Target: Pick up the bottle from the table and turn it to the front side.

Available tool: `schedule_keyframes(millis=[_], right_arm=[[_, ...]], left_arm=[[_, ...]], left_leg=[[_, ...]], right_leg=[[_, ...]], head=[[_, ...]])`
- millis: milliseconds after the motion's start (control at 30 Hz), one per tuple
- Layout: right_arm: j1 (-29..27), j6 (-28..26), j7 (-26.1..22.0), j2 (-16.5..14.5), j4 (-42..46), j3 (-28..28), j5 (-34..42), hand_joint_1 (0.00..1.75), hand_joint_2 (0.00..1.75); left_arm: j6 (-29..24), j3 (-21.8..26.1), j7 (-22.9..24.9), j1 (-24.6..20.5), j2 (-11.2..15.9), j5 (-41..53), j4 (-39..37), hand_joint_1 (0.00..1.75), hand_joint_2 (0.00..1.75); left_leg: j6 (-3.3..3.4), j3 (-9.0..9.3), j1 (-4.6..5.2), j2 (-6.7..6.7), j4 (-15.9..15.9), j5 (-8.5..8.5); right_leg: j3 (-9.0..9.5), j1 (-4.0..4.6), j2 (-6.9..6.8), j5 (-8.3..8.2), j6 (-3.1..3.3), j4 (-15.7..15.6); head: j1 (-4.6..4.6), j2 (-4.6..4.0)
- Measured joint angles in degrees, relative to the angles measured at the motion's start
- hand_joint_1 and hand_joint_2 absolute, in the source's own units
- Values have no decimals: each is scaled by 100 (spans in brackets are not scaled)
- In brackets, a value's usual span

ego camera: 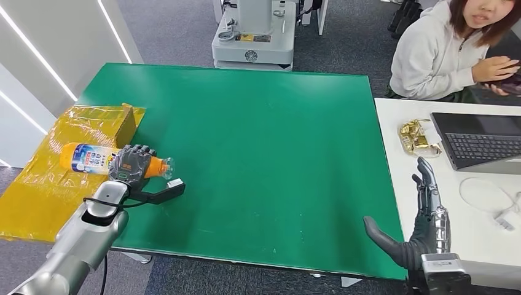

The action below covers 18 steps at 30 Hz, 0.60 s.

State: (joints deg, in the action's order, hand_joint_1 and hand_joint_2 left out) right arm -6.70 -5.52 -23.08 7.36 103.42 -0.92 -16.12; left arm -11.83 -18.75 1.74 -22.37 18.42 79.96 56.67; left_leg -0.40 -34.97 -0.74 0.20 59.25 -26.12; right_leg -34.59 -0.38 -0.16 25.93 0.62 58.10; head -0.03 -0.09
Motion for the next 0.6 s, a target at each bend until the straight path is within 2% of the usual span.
schedule_keyframes(millis=[367,400,500,533,600], right_arm=[[179,98,9,-42,-66,-69,-110,0,175],[204,100,7,-43,-82,-83,-115,0,175],[322,103,-1,-43,-158,-152,-126,0,175],[365,102,-2,-43,-187,-176,-126,0,175],[443,97,-2,-43,-239,-227,-125,0,175]], left_arm=[[-351,206,-91,9,-220,0,-743,175,175],[-376,227,-127,-12,-234,-2,-800,167,175],[-454,313,-273,-151,-277,-76,-1056,36,175],[-484,342,-309,-219,-289,-111,-1173,0,175],[-588,399,-350,-365,-308,-162,-1449,0,175]], left_leg=[[0,-1,0,-3,0,0],[0,-1,0,-3,0,0],[0,1,0,-3,0,0],[0,2,0,-4,0,1],[-1,5,0,-5,0,2]], right_leg=[[0,0,-4,0,1,0],[0,0,-4,0,1,0],[3,0,-6,0,1,0],[4,0,-8,-1,1,0],[7,0,-9,-2,2,1]], head=[[0,0],[1,0],[1,0],[1,0],[1,0]])
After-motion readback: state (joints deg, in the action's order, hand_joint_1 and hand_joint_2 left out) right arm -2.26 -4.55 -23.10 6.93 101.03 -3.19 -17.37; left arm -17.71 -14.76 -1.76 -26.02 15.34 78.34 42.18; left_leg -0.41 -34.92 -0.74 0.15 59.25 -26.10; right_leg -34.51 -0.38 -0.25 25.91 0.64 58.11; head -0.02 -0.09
